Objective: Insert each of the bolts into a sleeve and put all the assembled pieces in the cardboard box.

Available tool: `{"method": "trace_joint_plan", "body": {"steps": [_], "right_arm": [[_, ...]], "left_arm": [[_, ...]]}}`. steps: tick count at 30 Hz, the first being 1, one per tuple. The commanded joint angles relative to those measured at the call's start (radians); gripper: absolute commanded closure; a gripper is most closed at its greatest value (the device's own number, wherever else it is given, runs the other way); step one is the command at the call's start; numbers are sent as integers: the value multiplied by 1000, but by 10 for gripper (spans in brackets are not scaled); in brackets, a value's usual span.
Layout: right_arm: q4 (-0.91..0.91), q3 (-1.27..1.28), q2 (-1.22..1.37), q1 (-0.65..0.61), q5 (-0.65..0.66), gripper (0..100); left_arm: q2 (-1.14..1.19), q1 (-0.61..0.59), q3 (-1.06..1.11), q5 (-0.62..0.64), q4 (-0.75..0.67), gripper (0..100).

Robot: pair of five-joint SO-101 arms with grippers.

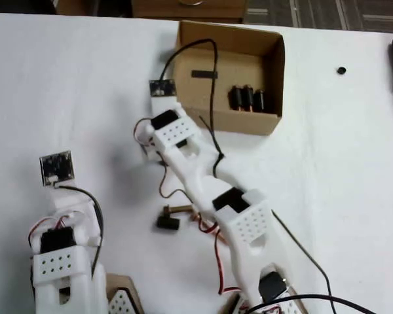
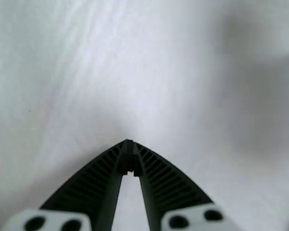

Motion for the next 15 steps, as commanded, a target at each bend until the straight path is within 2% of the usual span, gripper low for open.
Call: {"method": "trace_joint_plan", "body": {"steps": [1, 3, 9, 15], "right_arm": [[12, -8, 2, -36, -9, 948], [13, -8, 2, -39, -9, 983], [33, -11, -5, -28, -8, 979], [203, -195, -36, 65, 0, 979]], "left_arm": [[-11, -8, -36, 0, -15, 979], [-11, -8, -36, 0, -15, 979], [-11, -8, -36, 0, -17, 979], [-11, 38, -36, 2, -12, 979]]}}
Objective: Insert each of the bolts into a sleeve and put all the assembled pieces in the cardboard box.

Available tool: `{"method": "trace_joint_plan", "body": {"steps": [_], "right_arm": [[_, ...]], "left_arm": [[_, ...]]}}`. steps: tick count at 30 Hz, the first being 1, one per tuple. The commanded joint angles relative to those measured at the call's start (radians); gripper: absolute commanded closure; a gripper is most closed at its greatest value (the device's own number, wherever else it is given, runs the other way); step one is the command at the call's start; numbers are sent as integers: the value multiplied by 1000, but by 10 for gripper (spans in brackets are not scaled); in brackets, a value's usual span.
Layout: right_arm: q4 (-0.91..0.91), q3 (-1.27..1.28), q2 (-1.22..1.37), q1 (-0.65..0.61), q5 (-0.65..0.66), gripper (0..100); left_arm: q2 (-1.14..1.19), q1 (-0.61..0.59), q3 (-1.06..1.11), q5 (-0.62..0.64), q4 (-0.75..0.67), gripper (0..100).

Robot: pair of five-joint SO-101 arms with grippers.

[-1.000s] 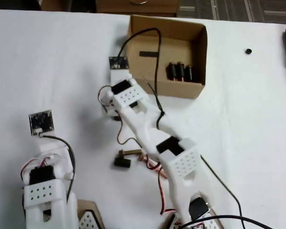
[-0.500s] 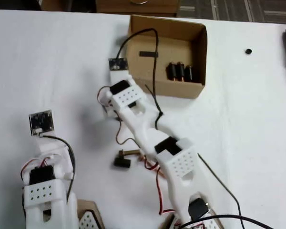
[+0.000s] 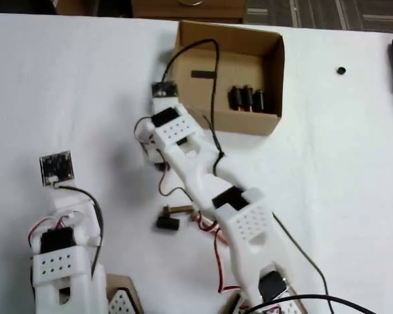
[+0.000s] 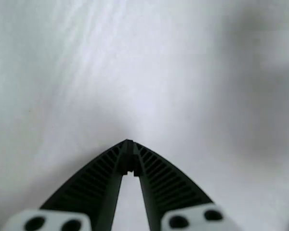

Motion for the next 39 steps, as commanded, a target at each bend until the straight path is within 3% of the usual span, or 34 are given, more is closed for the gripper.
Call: {"method": "trace_joint_plan", "body": {"steps": [1, 7, 12, 18, 21, 26, 32, 35, 39], "right_arm": [[113, -164, -61, 79, 0, 979], [286, -354, -197, 234, 72, 979], [354, -393, -314, 361, 77, 979], [351, -393, -389, 423, 77, 979], [352, -393, -401, 435, 77, 979], [349, -393, -400, 470, 77, 979], [338, -393, -400, 503, 78, 979], [314, -393, -400, 509, 80, 979], [288, -393, -400, 504, 157, 979]], "left_arm": [[-11, 25, -42, 2, -8, 979], [-9, 28, -294, 2, 183, 979], [-6, 160, -575, 26, 411, 978], [-5, 249, -820, 334, 588, 977], [-5, 288, -923, 402, 646, 977], [-3, 342, -1023, 499, 651, 977], [-3, 603, -944, 706, 660, 977], [-6, 641, -961, 787, 658, 977], [-8, 664, -1061, 701, 591, 977]]}}
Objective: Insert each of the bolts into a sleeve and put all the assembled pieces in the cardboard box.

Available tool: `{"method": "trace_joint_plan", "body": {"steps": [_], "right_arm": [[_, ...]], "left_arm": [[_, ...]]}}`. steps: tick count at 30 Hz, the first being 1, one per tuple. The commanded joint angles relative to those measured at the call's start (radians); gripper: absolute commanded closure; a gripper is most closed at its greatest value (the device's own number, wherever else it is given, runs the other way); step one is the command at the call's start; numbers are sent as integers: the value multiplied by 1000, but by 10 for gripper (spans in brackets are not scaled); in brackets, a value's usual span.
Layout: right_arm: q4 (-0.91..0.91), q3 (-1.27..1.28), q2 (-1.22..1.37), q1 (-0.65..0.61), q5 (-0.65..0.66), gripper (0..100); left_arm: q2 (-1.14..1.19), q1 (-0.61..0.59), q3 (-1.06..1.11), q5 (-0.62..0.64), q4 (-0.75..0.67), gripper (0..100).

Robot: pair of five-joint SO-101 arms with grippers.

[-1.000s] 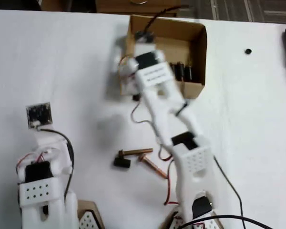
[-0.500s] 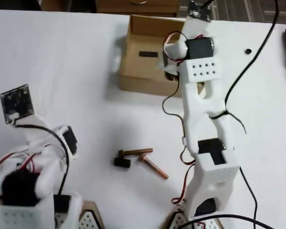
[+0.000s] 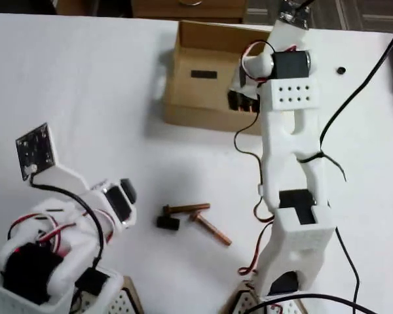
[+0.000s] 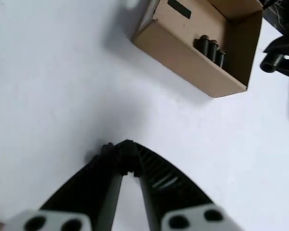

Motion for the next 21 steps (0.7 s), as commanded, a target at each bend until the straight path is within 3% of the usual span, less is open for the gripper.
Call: {"method": "trace_joint_plan", "body": {"steps": [1, 4, 10, 16, 21], "right_arm": [[-24, -43, -73, 5, 54, 979], [-42, -46, -73, 12, 87, 979], [-94, -43, -73, 67, 129, 979], [-96, -43, -73, 96, 130, 979], [-90, -43, -74, 105, 130, 979]], "left_arm": [[5, 31, -117, -103, -72, 977], [6, 92, -113, -147, -77, 977], [18, 152, -71, 77, -72, 976], [69, 98, 59, -63, 46, 973], [101, 80, 220, -74, 80, 975]]}}
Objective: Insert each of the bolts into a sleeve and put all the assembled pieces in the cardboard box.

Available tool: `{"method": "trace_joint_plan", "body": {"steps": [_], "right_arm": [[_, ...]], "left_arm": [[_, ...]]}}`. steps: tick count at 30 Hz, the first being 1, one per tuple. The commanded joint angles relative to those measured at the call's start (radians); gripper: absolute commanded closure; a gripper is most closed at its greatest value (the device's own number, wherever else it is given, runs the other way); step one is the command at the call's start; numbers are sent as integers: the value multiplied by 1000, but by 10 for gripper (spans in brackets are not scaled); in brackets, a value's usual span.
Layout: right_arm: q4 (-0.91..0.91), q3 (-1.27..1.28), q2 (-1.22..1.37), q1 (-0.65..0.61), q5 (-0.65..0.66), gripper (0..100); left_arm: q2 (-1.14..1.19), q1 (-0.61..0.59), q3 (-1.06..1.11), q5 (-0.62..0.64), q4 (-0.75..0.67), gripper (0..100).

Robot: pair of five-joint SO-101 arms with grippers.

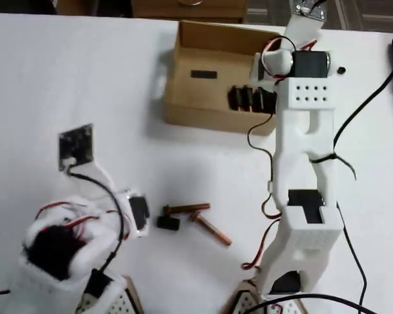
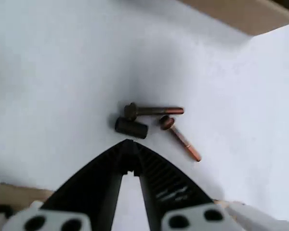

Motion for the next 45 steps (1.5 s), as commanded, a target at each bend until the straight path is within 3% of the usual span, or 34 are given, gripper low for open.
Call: {"method": "trace_joint_plan", "body": {"steps": [1, 6, 10, 17, 19, 21, 23, 25, 28, 34, 42, 45], "right_arm": [[-8, -43, -74, 19, 6, 979], [-12, -43, -81, 61, 6, 979], [-13, -49, -74, 74, 8, 979], [-25, -75, -82, 143, 71, 979], [-22, -114, -82, 191, 80, 979], [-21, -146, -82, 237, 81, 979], [-21, -158, -82, 268, 81, 979], [-19, -158, -82, 289, 81, 979], [8, -157, -76, 317, 81, 979], [36, -132, -73, 346, 83, 979], [36, -26, -76, 349, 83, 979], [38, 8, -82, 371, 100, 979]], "left_arm": [[15, -14, 110, -9, -23, 976], [-28, 21, 150, 48, -367, 976], [-31, 84, 196, 209, -439, 975], [-11, 95, 292, 130, -664, 974], [-11, 95, 272, -25, -720, 972], [-5, 123, 268, -282, -753, 947], [-9, 155, 275, -540, -752, 883], [-3, 173, 277, -721, -726, 810], [-3, 170, 240, -879, -539, 775], [34, 103, 159, -1269, -310, 877], [158, 46, 84, -1718, -285, 959], [241, 66, 82, -1801, -318, 957]]}}
